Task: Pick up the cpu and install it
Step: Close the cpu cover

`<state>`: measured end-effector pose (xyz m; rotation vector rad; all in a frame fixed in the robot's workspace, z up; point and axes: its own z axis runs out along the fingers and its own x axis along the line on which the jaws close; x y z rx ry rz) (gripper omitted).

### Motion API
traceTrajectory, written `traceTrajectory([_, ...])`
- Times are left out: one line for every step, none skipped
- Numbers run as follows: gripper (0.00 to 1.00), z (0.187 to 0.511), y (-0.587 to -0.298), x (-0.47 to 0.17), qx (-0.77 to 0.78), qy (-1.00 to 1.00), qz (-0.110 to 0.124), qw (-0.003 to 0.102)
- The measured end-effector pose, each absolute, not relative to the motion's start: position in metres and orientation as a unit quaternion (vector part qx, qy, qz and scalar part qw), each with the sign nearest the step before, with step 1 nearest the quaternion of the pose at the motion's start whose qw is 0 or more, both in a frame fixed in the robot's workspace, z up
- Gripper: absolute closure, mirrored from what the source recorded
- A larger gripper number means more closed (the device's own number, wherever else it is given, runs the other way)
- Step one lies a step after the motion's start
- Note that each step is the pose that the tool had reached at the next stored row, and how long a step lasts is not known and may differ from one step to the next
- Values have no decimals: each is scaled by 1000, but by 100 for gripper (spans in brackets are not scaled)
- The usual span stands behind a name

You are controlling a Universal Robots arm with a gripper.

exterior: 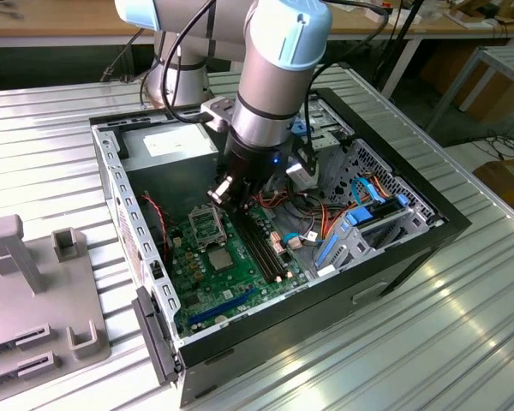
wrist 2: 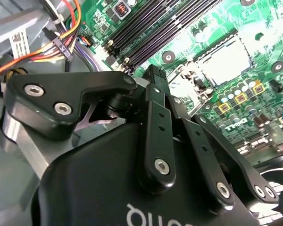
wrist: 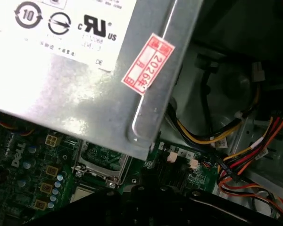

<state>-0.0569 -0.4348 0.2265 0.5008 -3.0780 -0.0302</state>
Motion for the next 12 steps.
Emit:
traceTrajectory([89,226,-435,-57,153,-988,-10,11])
traceTrajectory([89,226,-435,-57,143,-990,-10,11])
traceTrajectory([89,226,-435,-57,135,-991,-10,11])
traceTrajectory([89,226,-435,-57,125,-992,-10,11])
traceTrajectory([89,226,-435,-57,118,-993,-10,11])
traceTrajectory([89,226,-435,-57,107,-994,-10,11])
traceTrajectory([89,226,-435,-57,99,-995,-10,11])
traceTrajectory([89,226,-435,-57,89,-996,-11,11])
traceTrajectory([89,226,-435,-57,85,-996,-11,11])
traceTrajectory([89,226,-435,-57,85,-996,-11,11])
traceTrajectory([89,226,-435,-57,88,-996,-11,11])
traceTrajectory([89,226,-435,-57,98,-995,-10,11])
